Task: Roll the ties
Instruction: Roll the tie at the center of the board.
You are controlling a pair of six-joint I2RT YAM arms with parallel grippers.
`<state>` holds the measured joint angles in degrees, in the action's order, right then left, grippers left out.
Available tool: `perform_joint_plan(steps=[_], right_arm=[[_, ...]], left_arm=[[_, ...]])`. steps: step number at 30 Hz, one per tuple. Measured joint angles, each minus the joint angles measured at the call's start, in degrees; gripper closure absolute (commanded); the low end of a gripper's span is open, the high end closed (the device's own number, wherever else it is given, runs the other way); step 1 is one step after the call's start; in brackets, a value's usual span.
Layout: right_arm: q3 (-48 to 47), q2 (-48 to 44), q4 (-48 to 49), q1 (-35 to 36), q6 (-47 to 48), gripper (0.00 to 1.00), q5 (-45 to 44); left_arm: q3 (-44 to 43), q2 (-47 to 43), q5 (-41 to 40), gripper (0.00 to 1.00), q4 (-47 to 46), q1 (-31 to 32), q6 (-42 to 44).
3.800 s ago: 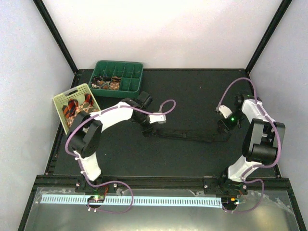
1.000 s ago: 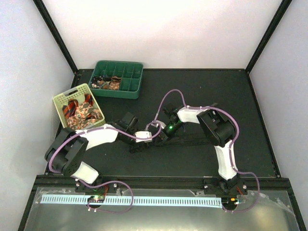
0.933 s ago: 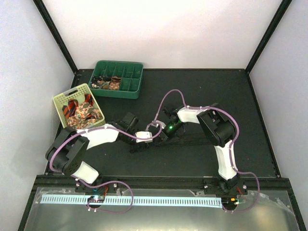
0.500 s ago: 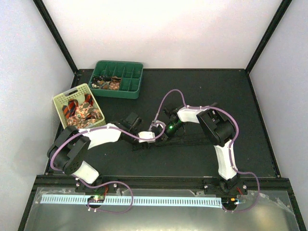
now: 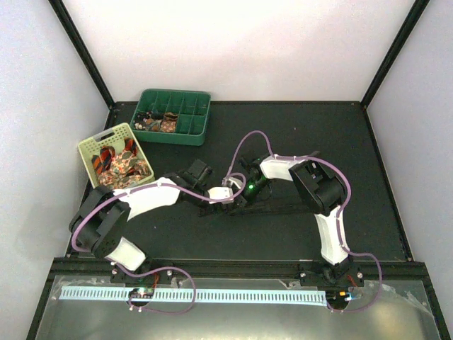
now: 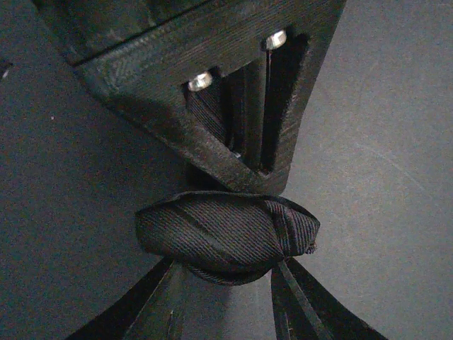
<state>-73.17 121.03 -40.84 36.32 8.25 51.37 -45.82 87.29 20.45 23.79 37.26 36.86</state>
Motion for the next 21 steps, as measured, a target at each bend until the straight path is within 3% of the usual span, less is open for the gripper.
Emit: perform_joint_plan(steps=[16,21], right_arm=[[-3.0,-0.2,-6.9,-0.5,4.2,0.72,-3.3],[-3.0,-0.8,-9.9,-1.3,6.8,0.63,-4.4]], left_arm=[[-3.7,2.3,0.4,0.64,2.4,0.2,-0.5],[-4.8,2.9,0.4,0.64,2.7,0.8,-0.9]])
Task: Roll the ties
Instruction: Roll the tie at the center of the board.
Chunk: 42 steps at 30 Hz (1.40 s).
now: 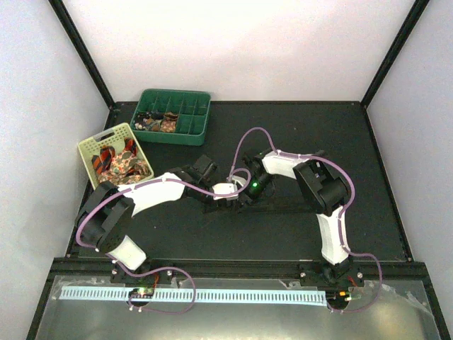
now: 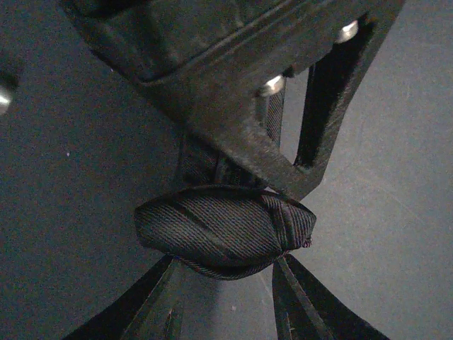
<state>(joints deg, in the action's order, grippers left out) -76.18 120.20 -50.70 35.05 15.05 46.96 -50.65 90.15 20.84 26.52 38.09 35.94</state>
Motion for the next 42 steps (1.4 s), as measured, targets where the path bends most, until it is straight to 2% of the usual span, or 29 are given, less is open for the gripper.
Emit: perform_joint_plan(steps=[8,12,16,22,27,30,32,38,42], right_arm=[[0.3,-1.3,-3.7,-1.9,3.3,0.62,-2.5],[1.3,-2.3,-5.3,-4.4,4.2,0.58,-2.6],[2.9,-3.5,-6.6,-7.0,4.9,0.58,-1.4],[3.8,-3.8,-7.1,-9.3,5.4,0.71,-1.5],[3.8,-3.8,-6.7,-9.7,4.9,0.76,-2.0],[4.4,-3.8,-5.7,-9.9,4.0,0.88,-2.1],[5.1,-3.8,-5.2,-10.1,3.3,0.91,-2.9],[6.2,-3.8,-3.7,-10.7,1.4,0.94,-5.1],[6.2,-3.8,-3.7,-10.8,1.3,0.87,-5.2]], left_arm=[[-1.5,1.4,0.0,0.63,0.1,1.3,-0.3],[-2.6,2.3,0.0,0.63,0.1,2.2,-0.8],[-3.7,3.7,0.0,0.63,0.1,3.1,-1.3],[-6.4,6.2,-0.1,0.63,0.6,3.8,-2.0],[-8.5,7.7,0.0,0.63,0.9,3.8,-3.1],[-9.9,8.3,0.0,0.63,1.0,4.3,-3.7],[-10.6,8.6,0.0,0.63,1.0,4.9,-3.8],[-11.3,10.0,0.3,0.63,0.9,6.6,-4.7],[-12.6,12.2,0.4,0.63,0.7,6.8,-5.6]])
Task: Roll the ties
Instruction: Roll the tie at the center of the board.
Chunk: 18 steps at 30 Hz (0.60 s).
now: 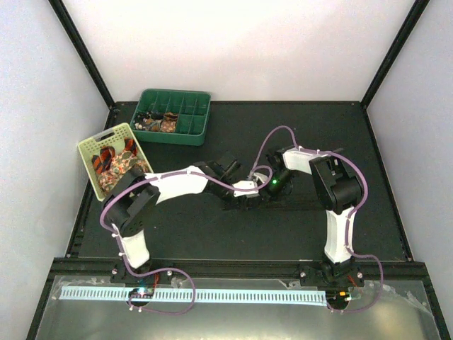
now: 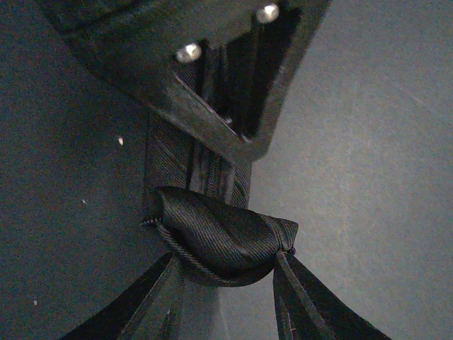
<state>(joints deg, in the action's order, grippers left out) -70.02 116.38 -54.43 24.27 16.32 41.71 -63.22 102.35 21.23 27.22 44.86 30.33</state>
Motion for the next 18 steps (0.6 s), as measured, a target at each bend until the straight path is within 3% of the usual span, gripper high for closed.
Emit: perform_joint_plan(steps=[11,18], right_arm=[[0.0,-0.9,-1.9,-5.2,-0.1,0.72,3.7],[1.0,-1.3,0.0,-6.0,-3.8,0.70,9.6]], left_arm=[[-2.5,2.5,0.0,0.63,-1.2,0.3,-2.1],[-2.9,4.1,0.2,0.62,-1.6,0.9,-3.5]])
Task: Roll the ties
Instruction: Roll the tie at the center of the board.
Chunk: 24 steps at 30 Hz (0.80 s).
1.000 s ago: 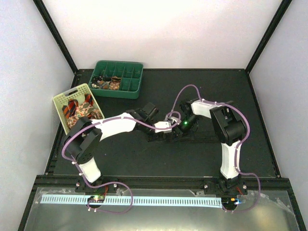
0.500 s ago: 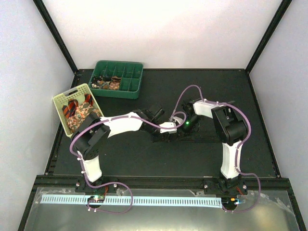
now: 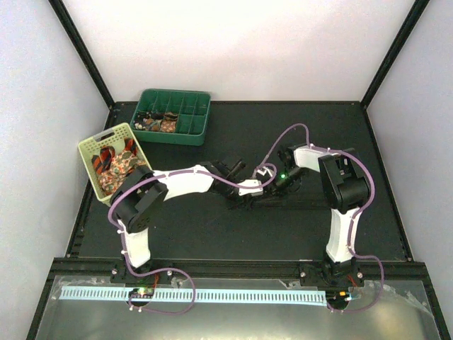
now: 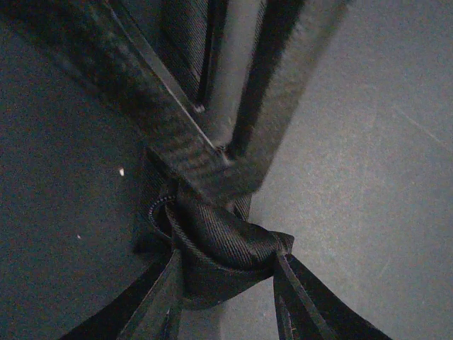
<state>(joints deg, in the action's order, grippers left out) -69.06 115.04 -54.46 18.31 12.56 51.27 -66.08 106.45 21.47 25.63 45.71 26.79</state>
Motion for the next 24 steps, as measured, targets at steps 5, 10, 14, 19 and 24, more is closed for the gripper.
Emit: perform_joint_plan(steps=[5,10,14,19,24], right_arm=[[1.5,-0.3,2.1,0.1,-2.6,0.69,2.8],[1.7,-0.3,3.4,0.1,-4.3,0.68,3.4],[1.4,0.2,4.0,0.1,-5.3,0.67,3.4],[-0.4,2.5,3.9,0.4,-5.5,0.70,3.6],[-2.7,4.4,4.2,1.0,-6.2,0.75,3.7]], left_arm=[[-1.3,1.2,0.3,0.62,-0.2,0.0,-2.0],[-2.4,2.2,0.4,0.63,-0.2,0.0,-3.8],[-2.4,2.4,0.4,0.63,-0.2,0.0,-4.8],[-2.4,2.4,0.3,0.62,-0.2,0.0,-5.6],[-2.4,2.4,0.3,0.62,-0.2,0.0,-6.1]])
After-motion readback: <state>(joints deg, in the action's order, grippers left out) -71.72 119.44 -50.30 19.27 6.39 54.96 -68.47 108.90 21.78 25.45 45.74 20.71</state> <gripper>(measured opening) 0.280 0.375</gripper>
